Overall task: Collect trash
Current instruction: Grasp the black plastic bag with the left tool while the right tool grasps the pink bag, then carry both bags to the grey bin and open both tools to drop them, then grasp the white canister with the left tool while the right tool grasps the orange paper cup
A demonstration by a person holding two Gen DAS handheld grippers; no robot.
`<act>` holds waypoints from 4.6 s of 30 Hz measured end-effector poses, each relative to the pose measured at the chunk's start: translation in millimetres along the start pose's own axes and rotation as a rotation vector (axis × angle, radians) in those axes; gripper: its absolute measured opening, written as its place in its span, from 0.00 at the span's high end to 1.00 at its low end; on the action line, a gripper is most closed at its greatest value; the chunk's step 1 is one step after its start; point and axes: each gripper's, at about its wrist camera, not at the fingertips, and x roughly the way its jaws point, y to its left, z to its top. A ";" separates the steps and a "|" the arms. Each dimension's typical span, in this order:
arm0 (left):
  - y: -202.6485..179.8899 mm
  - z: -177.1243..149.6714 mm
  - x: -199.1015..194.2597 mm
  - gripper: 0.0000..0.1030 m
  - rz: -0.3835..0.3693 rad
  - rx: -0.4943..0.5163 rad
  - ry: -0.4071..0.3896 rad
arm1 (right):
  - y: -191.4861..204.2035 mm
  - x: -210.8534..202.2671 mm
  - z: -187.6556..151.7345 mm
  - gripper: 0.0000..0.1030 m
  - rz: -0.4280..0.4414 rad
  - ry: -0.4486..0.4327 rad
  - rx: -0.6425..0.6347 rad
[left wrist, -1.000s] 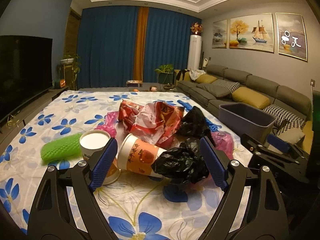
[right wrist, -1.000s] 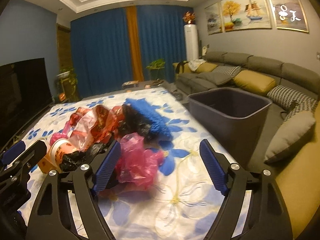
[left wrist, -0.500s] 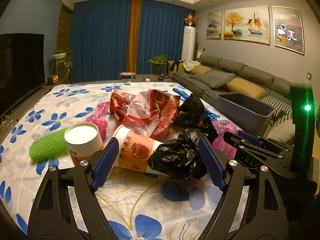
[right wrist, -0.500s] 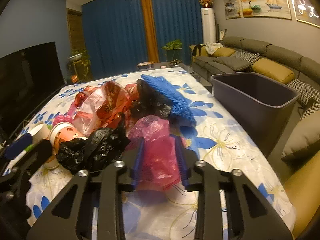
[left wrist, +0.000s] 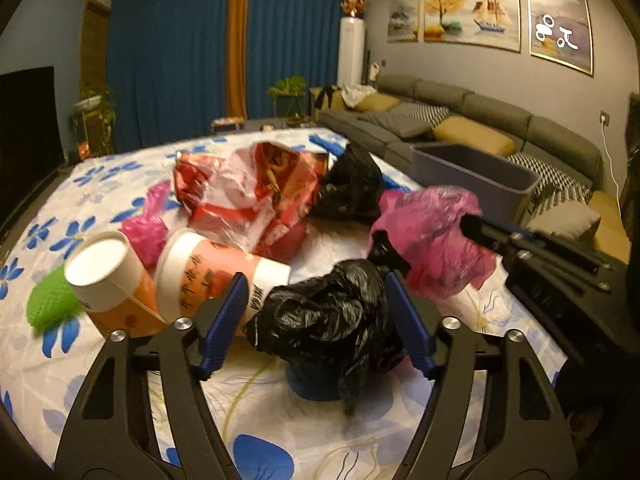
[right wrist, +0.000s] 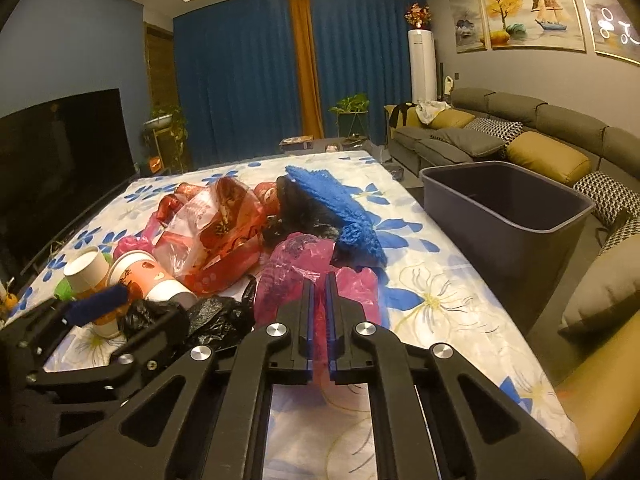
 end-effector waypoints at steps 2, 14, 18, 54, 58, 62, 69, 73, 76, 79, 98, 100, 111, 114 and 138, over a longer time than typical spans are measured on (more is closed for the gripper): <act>-3.0 -0.8 3.4 0.35 -0.009 0.009 0.013 | -2.9 -3.0 1.2 0.94 -0.003 -0.005 0.010; -8.5 -3.1 19.5 0.75 -0.064 0.037 0.112 | -12.1 -17.5 1.9 0.94 -0.018 -0.032 0.033; -9.4 -4.4 17.4 0.90 -0.070 0.043 0.106 | -17.6 -23.4 3.8 0.94 -0.019 -0.047 0.047; -65.7 119.5 -30.1 0.97 -0.171 0.025 -0.238 | -93.2 -78.9 67.2 0.94 -0.196 -0.315 0.073; -86.6 134.4 -15.8 0.97 -0.196 0.036 -0.253 | -117.0 -76.9 78.1 0.94 -0.261 -0.342 0.084; -105.6 149.1 5.4 0.97 -0.206 0.037 -0.257 | -136.0 -72.3 84.1 0.94 -0.309 -0.357 0.092; -138.2 165.7 42.0 0.97 -0.222 0.067 -0.258 | -165.8 -55.1 92.6 0.94 -0.352 -0.364 0.115; -153.5 171.3 64.1 0.97 -0.247 0.071 -0.245 | -176.5 -44.6 94.8 0.94 -0.362 -0.357 0.136; -160.0 173.4 79.3 0.97 -0.265 0.065 -0.232 | -188.4 -35.3 98.4 0.94 -0.367 -0.348 0.153; -167.8 176.4 92.7 0.97 -0.286 0.068 -0.225 | -196.8 -27.3 99.5 0.94 -0.374 -0.338 0.166; -189.6 185.9 149.9 0.90 -0.368 0.055 -0.168 | -217.4 4.1 107.3 0.93 -0.368 -0.323 0.188; -190.1 185.6 153.3 0.65 -0.380 0.064 -0.155 | -219.9 6.2 108.3 0.80 -0.360 -0.321 0.192; -142.9 183.5 147.1 0.14 -0.238 -0.068 -0.157 | -218.1 -5.2 106.0 0.48 -0.365 -0.319 0.214; -126.4 178.6 128.0 0.12 -0.179 -0.091 -0.167 | -206.8 -14.9 103.3 0.38 -0.367 -0.332 0.197; 29.6 67.3 -40.1 0.08 0.232 -0.165 -0.225 | -56.2 -47.7 45.8 0.20 -0.118 -0.227 0.126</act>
